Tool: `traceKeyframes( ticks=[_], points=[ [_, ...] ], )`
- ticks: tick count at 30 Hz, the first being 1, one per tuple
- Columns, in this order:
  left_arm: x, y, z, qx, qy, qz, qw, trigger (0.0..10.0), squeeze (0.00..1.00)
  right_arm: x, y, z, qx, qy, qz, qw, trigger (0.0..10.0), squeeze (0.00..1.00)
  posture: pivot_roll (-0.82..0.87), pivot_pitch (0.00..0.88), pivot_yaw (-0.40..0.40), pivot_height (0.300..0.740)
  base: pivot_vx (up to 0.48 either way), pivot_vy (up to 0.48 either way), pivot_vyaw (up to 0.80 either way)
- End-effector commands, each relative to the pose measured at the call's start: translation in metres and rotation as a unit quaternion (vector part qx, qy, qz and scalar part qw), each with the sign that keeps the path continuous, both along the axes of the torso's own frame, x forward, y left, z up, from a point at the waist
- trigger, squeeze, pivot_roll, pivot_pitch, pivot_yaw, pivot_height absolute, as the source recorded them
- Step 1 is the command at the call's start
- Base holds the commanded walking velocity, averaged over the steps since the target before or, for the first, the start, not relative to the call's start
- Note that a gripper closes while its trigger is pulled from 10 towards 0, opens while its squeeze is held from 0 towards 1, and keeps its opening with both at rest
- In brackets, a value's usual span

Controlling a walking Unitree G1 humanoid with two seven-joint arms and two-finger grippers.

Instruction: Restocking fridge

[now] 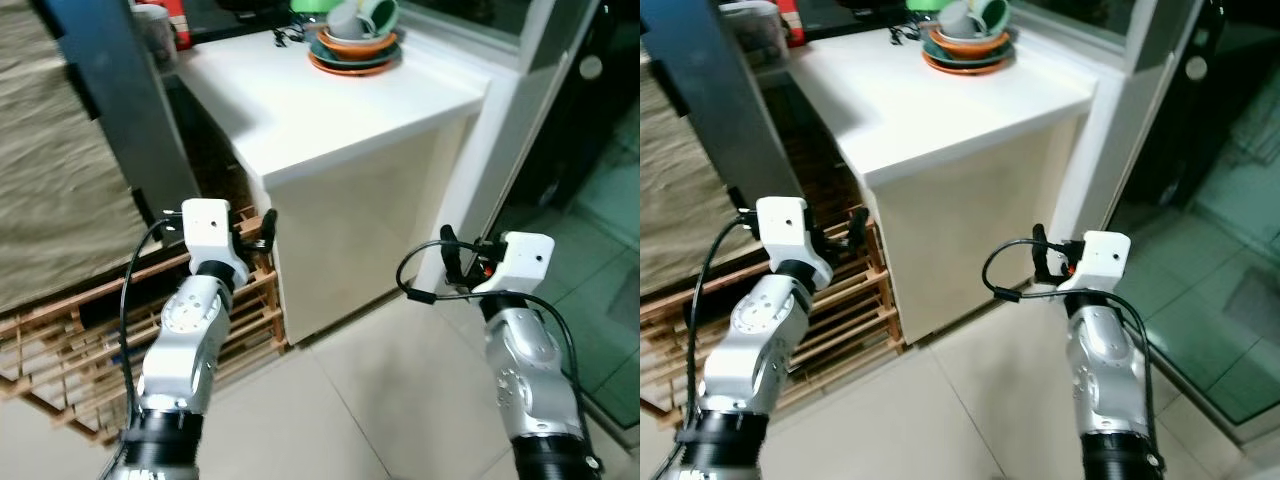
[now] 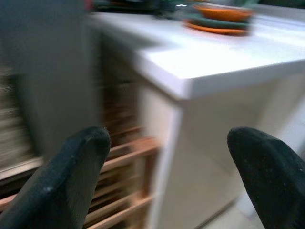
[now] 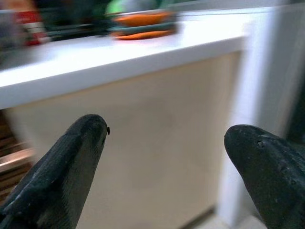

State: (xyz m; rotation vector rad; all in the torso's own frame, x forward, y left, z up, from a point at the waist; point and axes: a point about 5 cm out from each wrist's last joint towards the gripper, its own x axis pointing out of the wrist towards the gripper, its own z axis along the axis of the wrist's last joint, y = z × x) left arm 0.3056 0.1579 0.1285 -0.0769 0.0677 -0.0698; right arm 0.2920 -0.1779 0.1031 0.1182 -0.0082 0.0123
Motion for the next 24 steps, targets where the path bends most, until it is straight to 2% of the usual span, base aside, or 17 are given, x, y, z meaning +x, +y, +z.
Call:
traceKeyframes(
  ticks=[1,6,12,15,16,20,24],
  points=[
    [-0.001,0.001,0.002,-0.002,0.0,-0.001,1.0,10.0,0.0,-0.001,0.0,0.001,0.003,0.0,0.0,1.0,10.0,0.01,-0.1,0.0,0.009,0.74,0.0,0.0,0.62],
    [-0.004,-0.007,0.003,0.013,-0.007,-0.021,1.0,10.0,0.0,0.003,0.002,-0.004,0.003,0.007,0.014,1.0,10.0,0.02,-0.07,0.0,0.005,0.74,0.0,0.0,0.61],
    [-0.004,-0.01,-0.001,0.032,0.001,-0.002,0.999,10.0,0.0,0.003,-0.002,-0.004,0.01,0.009,0.002,1.0,10.0,0.03,-0.07,0.0,-0.014,0.74,0.0,0.0,0.58],
    [-0.011,-0.019,-0.016,0.037,0.013,-0.005,0.999,10.0,0.0,-0.005,-0.016,-0.014,0.003,0.023,-0.015,1.0,10.0,0.03,-0.09,0.0,-0.006,0.74,0.0,0.0,0.57],
    [-0.012,-0.021,-0.021,0.019,0.024,-0.004,1.0,10.0,0.0,-0.008,-0.019,-0.016,0.002,0.025,-0.022,0.999,10.0,0.03,-0.11,0.0,-0.001,0.74,0.0,0.0,0.56],
    [-0.007,-0.022,-0.023,-0.012,0.038,0.001,0.999,10.0,0.0,-0.009,-0.017,-0.008,-0.006,0.012,-0.021,1.0,10.0,0.03,-0.13,0.0,-0.004,0.74,0.0,0.0,0.56],
    [0.001,-0.019,-0.009,0.02,0.0,0.007,1.0,10.0,0.0,-0.001,-0.012,-0.009,-0.016,0.027,-0.004,0.999,10.0,0.02,-0.1,0.0,-0.044,0.74,0.0,0.0,0.42]
  ],
)
